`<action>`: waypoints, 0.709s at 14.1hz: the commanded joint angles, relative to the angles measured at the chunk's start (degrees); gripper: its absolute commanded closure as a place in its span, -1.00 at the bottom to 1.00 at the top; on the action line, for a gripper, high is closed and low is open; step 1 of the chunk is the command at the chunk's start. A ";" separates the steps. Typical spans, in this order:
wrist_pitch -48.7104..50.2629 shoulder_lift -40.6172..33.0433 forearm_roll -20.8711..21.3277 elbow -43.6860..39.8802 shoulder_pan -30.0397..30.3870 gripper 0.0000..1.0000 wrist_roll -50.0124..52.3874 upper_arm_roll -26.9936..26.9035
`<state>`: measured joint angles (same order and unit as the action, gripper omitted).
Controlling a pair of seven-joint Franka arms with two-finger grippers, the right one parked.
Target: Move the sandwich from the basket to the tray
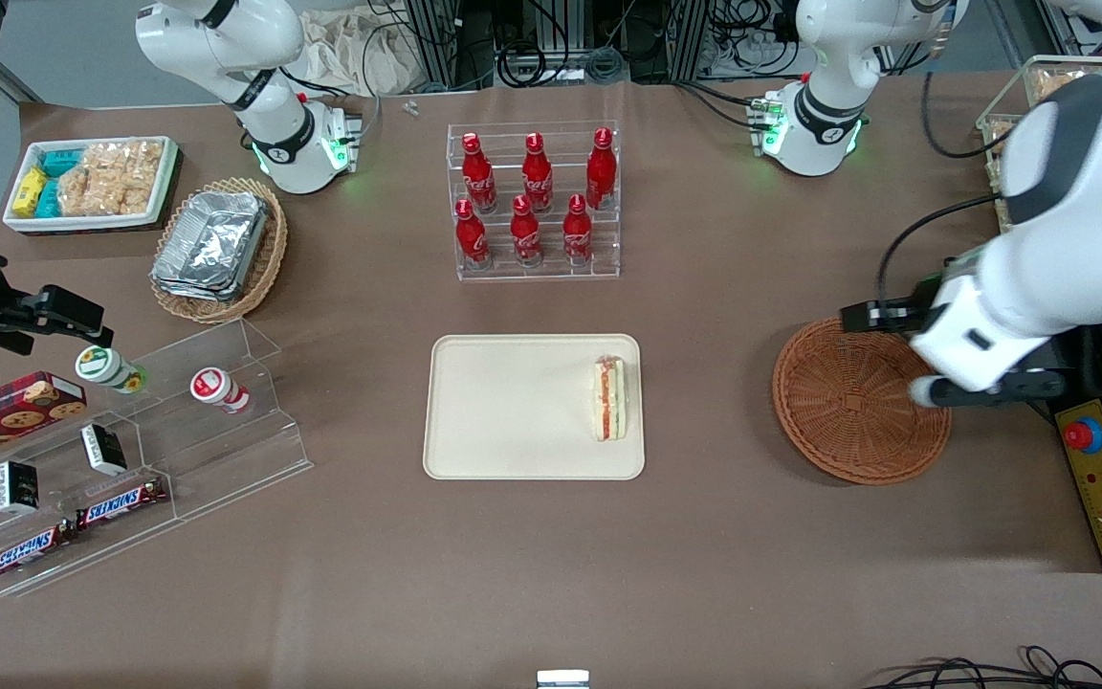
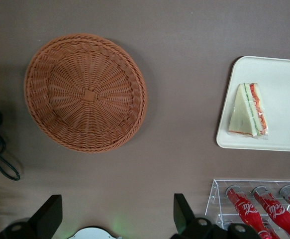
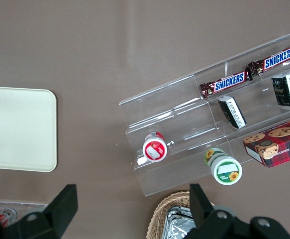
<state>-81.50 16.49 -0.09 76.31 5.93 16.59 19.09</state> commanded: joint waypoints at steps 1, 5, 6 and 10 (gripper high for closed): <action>-0.32 -6.97 -1.22 6.29 -2.04 -1.00 -3.22 -4.30; -1.47 -13.22 -2.80 11.22 -7.51 -1.00 -4.02 -13.47; -2.25 -15.15 -3.07 13.58 -7.51 -1.00 -4.11 -13.56; -6.30 -19.65 -2.28 19.58 -7.69 -1.00 -4.11 -13.64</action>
<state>-85.27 0.23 -2.01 91.12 -0.98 13.27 6.34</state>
